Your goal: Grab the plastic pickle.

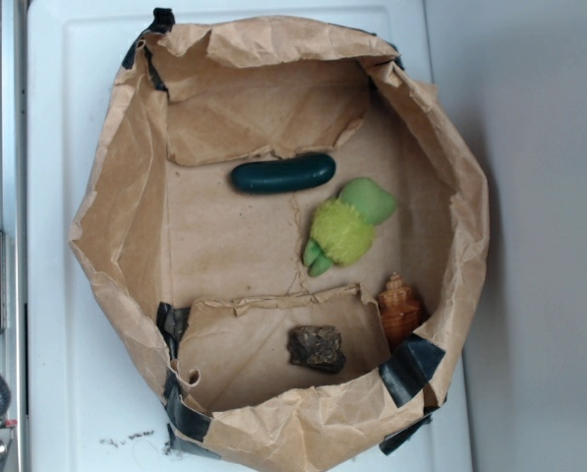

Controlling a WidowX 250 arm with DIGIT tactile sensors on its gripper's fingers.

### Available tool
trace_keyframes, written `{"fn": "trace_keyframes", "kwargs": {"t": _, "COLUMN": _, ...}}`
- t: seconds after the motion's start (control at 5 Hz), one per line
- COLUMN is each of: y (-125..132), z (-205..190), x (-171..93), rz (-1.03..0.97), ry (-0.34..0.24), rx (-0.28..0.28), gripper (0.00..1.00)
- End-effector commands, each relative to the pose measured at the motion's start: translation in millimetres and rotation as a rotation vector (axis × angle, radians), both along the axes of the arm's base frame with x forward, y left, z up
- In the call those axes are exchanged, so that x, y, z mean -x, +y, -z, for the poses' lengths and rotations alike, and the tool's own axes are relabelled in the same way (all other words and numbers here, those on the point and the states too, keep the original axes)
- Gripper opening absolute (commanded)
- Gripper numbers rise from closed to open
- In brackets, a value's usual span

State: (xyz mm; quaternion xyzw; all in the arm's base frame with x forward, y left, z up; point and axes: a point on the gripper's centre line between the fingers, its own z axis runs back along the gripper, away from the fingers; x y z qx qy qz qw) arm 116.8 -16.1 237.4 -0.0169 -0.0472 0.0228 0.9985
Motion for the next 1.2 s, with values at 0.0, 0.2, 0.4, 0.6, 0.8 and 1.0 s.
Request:
{"fn": "trace_keyframes", "kwargs": {"t": 0.0, "y": 0.0, "z": 0.0, "x": 0.0, "rz": 0.000, "ry": 0.000, "rx": 0.000, "gripper": 1.00}}
{"fn": "trace_keyframes", "kwargs": {"t": 0.2, "y": 1.6, "z": -16.9, "x": -45.2, "rz": 0.021, "ry": -0.094, "rx": -0.001, "gripper": 1.00}}
{"fn": "trace_keyframes", "kwargs": {"t": 0.4, "y": 6.9, "z": -13.4, "x": -73.6, "rz": -0.001, "ry": -0.143, "rx": -0.069, "gripper": 1.00}}
{"fn": "trace_keyframes", "kwargs": {"t": 0.6, "y": 6.9, "z": -13.4, "x": -73.6, "rz": -0.001, "ry": -0.143, "rx": -0.069, "gripper": 1.00}}
{"fn": "trace_keyframes", "kwargs": {"t": 0.8, "y": 6.9, "z": -13.4, "x": -73.6, "rz": -0.001, "ry": -0.143, "rx": -0.069, "gripper": 1.00}}
{"fn": "trace_keyframes", "kwargs": {"t": 1.0, "y": 15.7, "z": 36.5, "x": -105.5, "rz": 0.066, "ry": -0.163, "rx": -0.096, "gripper": 1.00}}
